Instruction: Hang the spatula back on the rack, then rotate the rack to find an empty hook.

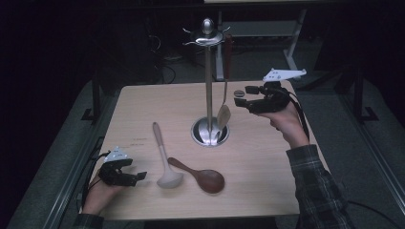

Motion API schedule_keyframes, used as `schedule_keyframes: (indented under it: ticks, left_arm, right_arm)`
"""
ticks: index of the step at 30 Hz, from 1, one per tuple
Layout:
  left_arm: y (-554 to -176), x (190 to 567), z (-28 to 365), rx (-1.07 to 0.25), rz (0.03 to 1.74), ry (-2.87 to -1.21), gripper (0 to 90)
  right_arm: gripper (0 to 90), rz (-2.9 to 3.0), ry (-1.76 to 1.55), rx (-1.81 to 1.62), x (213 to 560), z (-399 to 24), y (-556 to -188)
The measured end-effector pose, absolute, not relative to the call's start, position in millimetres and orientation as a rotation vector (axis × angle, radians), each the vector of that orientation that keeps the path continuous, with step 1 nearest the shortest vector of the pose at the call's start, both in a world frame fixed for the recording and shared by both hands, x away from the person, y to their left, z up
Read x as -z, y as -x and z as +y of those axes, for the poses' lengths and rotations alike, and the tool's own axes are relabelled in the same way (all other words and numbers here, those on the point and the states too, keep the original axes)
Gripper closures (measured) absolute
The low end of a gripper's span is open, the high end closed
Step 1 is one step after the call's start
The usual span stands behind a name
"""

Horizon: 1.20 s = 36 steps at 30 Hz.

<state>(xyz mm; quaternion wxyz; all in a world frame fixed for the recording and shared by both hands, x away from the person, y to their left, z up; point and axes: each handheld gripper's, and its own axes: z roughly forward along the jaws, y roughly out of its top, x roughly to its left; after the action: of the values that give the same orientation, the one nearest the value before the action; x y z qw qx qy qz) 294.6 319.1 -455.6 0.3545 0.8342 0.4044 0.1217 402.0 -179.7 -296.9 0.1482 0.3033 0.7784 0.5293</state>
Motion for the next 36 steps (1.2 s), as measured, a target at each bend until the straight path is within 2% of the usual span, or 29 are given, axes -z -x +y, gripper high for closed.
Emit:
schedule_keyframes:
  ticks: [7, 12, 15, 20, 27, 36]
  left_arm:
    - [-294.2, 451.8, 316.6, -0.306, 1.055, -2.147, 16.0]
    - [-294.0, 436.8, 314.8, -0.273, 1.034, -2.121, 27.3]
    - [-295.6, 423.3, 309.6, -0.241, 1.012, -2.08, 39.1]
    - [-303.8, 398.5, 293.5, -0.184, 0.94, -2.13, 61.8]
    - [-326.2, 344.3, 268.0, -0.119, 0.845, -2.14, 89.3]
    - [-359.6, 266.0, 231.9, -0.128, 0.745, -2.144, 89.8]
  right_arm:
    - [25.3, 2.248, -0.925, -1.508, 328.5, -196.7, -383.8]
    - [23.1, 2.29, -0.955, -1.423, 353.2, -202.9, -371.6]
    - [21.9, 2.285, -0.982, -1.41, 369.1, -208.6, -363.0]
    - [21.1, 2.279, -1.047, -1.353, 393.8, -220.4, -347.7]
    - [21.7, 2.259, -1.106, -1.338, 413.5, -235.4, -330.9]
    - [22.1, 2.284, -1.151, -1.328, 433.2, -243.4, -312.8]
